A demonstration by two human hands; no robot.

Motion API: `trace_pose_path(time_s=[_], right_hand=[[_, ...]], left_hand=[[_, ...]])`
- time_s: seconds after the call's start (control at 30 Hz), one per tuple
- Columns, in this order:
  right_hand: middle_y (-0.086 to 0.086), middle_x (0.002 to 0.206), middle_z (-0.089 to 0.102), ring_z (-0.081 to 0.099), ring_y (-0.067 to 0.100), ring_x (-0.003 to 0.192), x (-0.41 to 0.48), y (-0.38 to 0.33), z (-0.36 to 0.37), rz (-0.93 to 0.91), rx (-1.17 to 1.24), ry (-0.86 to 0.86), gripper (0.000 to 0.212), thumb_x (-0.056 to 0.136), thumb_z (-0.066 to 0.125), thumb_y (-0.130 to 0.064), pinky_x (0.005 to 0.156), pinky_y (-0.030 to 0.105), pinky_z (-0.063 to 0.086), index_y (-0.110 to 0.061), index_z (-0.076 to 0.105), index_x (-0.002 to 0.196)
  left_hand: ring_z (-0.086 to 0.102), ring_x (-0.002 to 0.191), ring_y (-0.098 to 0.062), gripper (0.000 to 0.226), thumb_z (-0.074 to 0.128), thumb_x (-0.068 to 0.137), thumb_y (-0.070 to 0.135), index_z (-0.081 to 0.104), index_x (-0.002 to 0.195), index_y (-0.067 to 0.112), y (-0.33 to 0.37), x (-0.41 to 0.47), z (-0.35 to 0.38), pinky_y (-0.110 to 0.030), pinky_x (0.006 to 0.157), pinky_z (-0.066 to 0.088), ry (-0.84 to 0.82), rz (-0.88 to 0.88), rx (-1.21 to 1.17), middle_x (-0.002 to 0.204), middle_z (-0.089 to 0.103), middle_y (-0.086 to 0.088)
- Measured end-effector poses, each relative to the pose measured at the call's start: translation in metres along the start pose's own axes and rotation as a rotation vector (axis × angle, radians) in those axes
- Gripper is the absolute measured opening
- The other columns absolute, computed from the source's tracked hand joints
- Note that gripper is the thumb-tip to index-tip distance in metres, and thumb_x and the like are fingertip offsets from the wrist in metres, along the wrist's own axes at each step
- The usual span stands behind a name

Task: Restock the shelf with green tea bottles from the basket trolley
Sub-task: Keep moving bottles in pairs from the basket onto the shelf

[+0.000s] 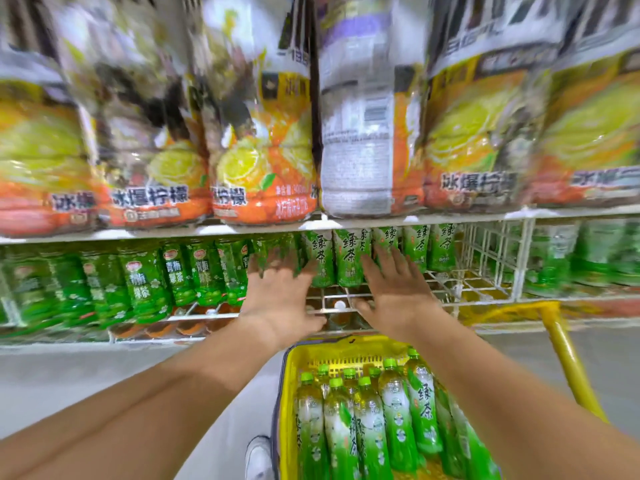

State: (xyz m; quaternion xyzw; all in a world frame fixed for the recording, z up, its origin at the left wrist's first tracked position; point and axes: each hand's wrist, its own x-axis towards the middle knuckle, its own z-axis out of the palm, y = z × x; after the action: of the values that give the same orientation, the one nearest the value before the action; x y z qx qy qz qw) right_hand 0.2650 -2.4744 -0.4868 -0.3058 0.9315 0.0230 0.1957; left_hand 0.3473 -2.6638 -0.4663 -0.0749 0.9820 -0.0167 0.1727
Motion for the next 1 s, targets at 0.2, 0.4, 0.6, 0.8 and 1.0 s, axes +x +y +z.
trace_pose_path(time_s=[0.2,0.4,0.6,0.8,1.0], right_hand=[[0.01,0.162,-0.022,-0.015,0.033,0.149,-0.035,-0.017,-0.041,0.05,-0.026,-0.032,0.082,0.095,0.021,-0.067,0.121,0.049,-0.002,-0.023,-0.011,0.157],[0.016,0.159,0.021,0.019,0.038,0.144,-0.074,-0.029,-0.072,0.065,-0.093,0.08,0.085,0.092,0.022,-0.071,0.118,0.053,0.017,-0.016,0.012,0.156],[0.013,0.164,0.008,0.003,0.034,0.15,-0.12,-0.049,-0.094,0.084,-0.02,0.139,0.085,0.092,0.025,-0.069,0.121,0.05,0.008,-0.018,0.008,0.158],[0.012,0.165,0.003,0.0,0.033,0.151,-0.164,-0.047,-0.115,0.132,0.006,0.125,0.085,0.093,0.022,-0.071,0.122,0.05,0.006,-0.019,0.004,0.158],[0.011,0.165,-0.002,-0.005,0.032,0.151,-0.211,-0.028,-0.132,0.093,-0.015,0.1,0.085,0.093,0.02,-0.071,0.122,0.05,0.004,-0.02,-0.001,0.158]], left_hand=[[0.012,0.148,-0.039,0.094,0.036,0.082,0.081,0.008,0.157,0.032,-0.006,-0.043,-0.036,-0.062,0.116,0.01,0.022,0.034,0.051,0.16,0.019,-0.015],[0.021,0.145,-0.039,0.085,0.033,0.086,0.076,0.016,0.156,0.03,-0.023,-0.077,-0.08,-0.061,0.116,0.015,0.02,0.106,0.071,0.155,0.03,-0.016],[0.023,0.144,-0.038,0.096,0.032,0.083,0.079,0.014,0.157,0.019,-0.026,-0.111,-0.109,-0.061,0.116,0.016,0.072,0.13,0.1,0.158,0.026,-0.016],[0.001,0.151,-0.037,0.1,0.031,0.084,0.079,0.006,0.158,0.017,-0.013,-0.143,-0.122,-0.063,0.117,0.007,0.042,0.156,0.091,0.165,0.005,-0.016],[0.001,0.151,-0.037,0.101,0.031,0.085,0.079,0.005,0.159,0.016,0.019,-0.173,-0.145,-0.062,0.118,0.006,0.042,0.092,0.079,0.165,0.004,-0.016]])
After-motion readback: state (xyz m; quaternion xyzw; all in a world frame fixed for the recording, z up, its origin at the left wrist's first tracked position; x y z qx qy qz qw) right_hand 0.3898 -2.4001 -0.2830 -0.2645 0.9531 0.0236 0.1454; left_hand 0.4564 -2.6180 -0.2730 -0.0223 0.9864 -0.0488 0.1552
